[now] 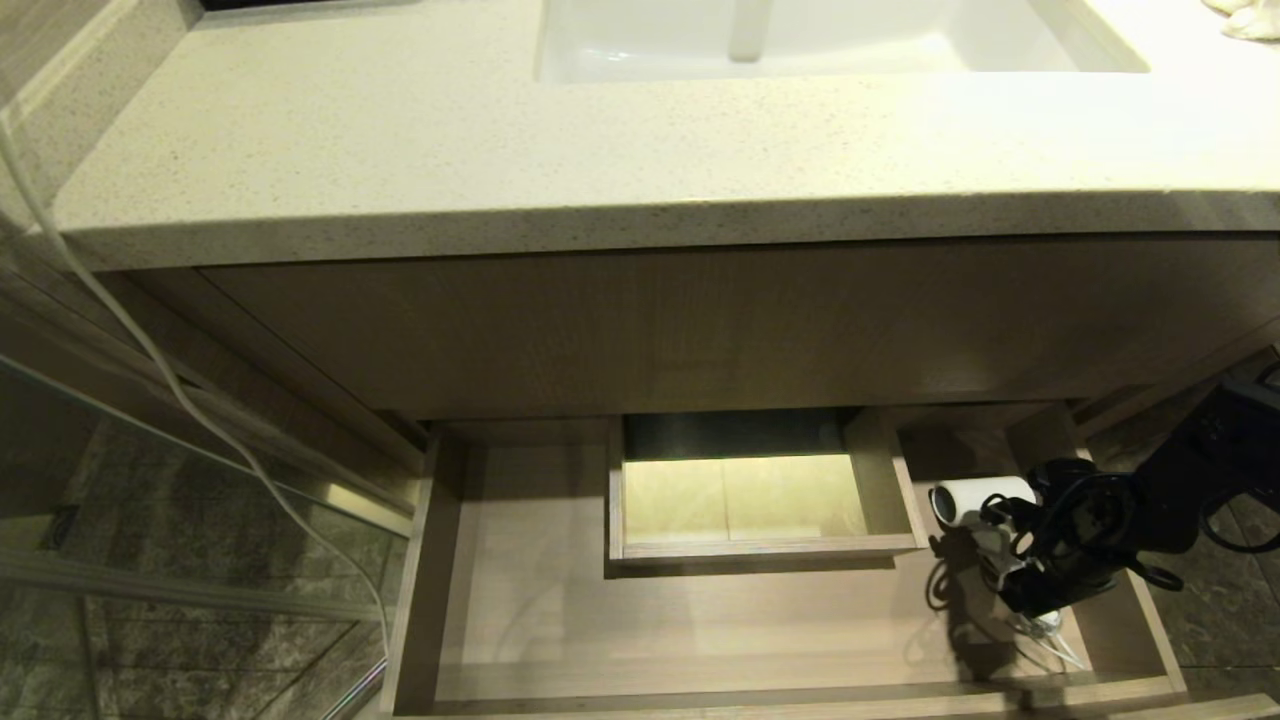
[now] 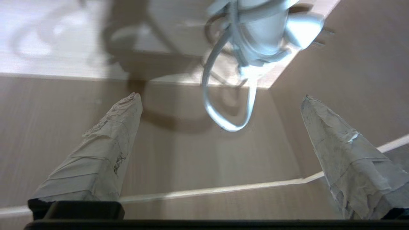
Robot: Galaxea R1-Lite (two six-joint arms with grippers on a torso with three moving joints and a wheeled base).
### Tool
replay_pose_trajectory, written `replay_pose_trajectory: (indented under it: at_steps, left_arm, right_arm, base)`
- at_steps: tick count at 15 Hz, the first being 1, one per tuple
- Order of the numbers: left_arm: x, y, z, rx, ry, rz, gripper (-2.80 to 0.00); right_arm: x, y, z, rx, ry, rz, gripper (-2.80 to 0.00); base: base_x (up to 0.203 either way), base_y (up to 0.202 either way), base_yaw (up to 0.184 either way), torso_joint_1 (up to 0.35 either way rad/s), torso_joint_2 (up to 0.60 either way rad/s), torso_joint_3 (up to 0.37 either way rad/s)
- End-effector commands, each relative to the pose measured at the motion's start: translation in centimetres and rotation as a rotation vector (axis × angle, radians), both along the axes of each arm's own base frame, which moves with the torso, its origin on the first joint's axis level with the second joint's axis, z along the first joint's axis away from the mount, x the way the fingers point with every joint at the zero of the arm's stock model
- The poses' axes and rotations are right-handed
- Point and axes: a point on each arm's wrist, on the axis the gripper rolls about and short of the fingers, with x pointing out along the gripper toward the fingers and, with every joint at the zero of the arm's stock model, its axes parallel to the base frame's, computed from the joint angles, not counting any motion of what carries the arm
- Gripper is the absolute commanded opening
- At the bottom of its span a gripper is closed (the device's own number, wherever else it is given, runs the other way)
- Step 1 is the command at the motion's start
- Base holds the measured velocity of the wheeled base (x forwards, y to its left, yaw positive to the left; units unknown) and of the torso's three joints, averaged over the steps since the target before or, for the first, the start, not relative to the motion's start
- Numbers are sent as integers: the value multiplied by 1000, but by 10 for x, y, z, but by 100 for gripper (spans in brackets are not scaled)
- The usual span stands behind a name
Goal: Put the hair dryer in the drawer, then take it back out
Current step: Take the hairdryer out
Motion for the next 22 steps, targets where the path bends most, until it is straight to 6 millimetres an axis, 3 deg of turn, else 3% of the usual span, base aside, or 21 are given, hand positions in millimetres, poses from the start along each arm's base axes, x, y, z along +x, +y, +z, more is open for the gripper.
replay_pose_trajectory:
  at_steps: [1,7,11,19,22]
  left_arm:
    - [4,0,-11,-1,38,0,-280]
    - [4,0,-11,-1,38,0,-280]
    - [4,0,-11,-1,38,0,-280]
    - [4,0,-11,-1,38,0,-280]
    - [4,0,-11,-1,38,0,-280]
  right_arm:
    - [2,0,2,0,-20,2,0]
    - [8,-3,2,6,-52,-6,0]
    - [-4,-21,1,32,52,-51,0]
    - [-3,-19,2,34,47,-43,0]
    - [0,-20,12,26,17,-37,0]
  base:
    - [0,0,0,0,0,0]
    - [0,0,0,0,0,0]
    - [0,0,0,0,0,0]
    - [0,0,0,0,0,0]
    - [0,0,0,0,0,0]
